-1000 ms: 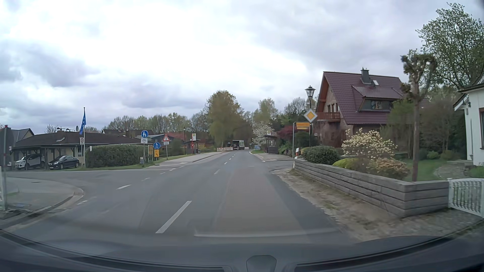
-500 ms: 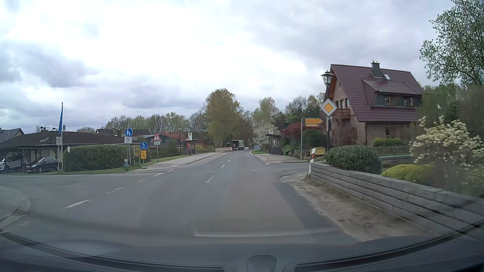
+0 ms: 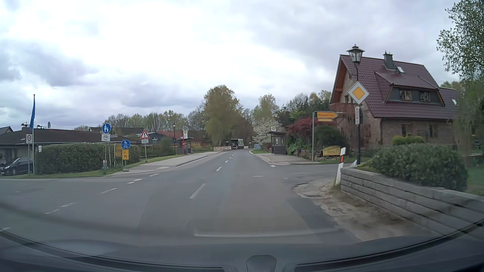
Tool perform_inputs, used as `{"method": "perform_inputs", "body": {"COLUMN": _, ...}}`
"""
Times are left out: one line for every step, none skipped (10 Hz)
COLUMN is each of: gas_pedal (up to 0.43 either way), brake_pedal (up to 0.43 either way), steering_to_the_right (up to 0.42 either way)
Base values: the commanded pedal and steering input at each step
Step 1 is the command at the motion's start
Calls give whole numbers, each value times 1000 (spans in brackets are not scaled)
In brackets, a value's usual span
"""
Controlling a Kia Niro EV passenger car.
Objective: Follow the waypoints while adhering to traffic rules and regulations
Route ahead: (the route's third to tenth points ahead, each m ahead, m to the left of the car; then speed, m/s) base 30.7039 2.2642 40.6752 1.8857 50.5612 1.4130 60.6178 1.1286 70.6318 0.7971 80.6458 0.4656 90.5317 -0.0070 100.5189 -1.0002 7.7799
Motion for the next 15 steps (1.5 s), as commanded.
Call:
{"method": "perform_inputs", "body": {"gas_pedal": 79, "brake_pedal": 0, "steering_to_the_right": -1}}
{"method": "perform_inputs", "body": {"gas_pedal": 79, "brake_pedal": 0, "steering_to_the_right": -1}}
{"method": "perform_inputs", "body": {"gas_pedal": 67, "brake_pedal": 0, "steering_to_the_right": -1}}
{"method": "perform_inputs", "body": {"gas_pedal": 67, "brake_pedal": 0, "steering_to_the_right": -1}}
{"method": "perform_inputs", "body": {"gas_pedal": 59, "brake_pedal": 0, "steering_to_the_right": -1}}
{"method": "perform_inputs", "body": {"gas_pedal": 59, "brake_pedal": 0, "steering_to_the_right": -1}}
{"method": "perform_inputs", "body": {"gas_pedal": 59, "brake_pedal": 0, "steering_to_the_right": -1}}
{"method": "perform_inputs", "body": {"gas_pedal": 59, "brake_pedal": 0, "steering_to_the_right": -1}}
{"method": "perform_inputs", "body": {"gas_pedal": 59, "brake_pedal": 0, "steering_to_the_right": -1}}
{"method": "perform_inputs", "body": {"gas_pedal": 59, "brake_pedal": 0, "steering_to_the_right": -1}}
{"method": "perform_inputs", "body": {"gas_pedal": 59, "brake_pedal": 0, "steering_to_the_right": -1}}
{"method": "perform_inputs", "body": {"gas_pedal": 59, "brake_pedal": 0, "steering_to_the_right": -1}}
{"method": "perform_inputs", "body": {"gas_pedal": 59, "brake_pedal": 0, "steering_to_the_right": -1}}
{"method": "perform_inputs", "body": {"gas_pedal": 59, "brake_pedal": 0, "steering_to_the_right": -1}}
{"method": "perform_inputs", "body": {"gas_pedal": 67, "brake_pedal": 0, "steering_to_the_right": -1}}
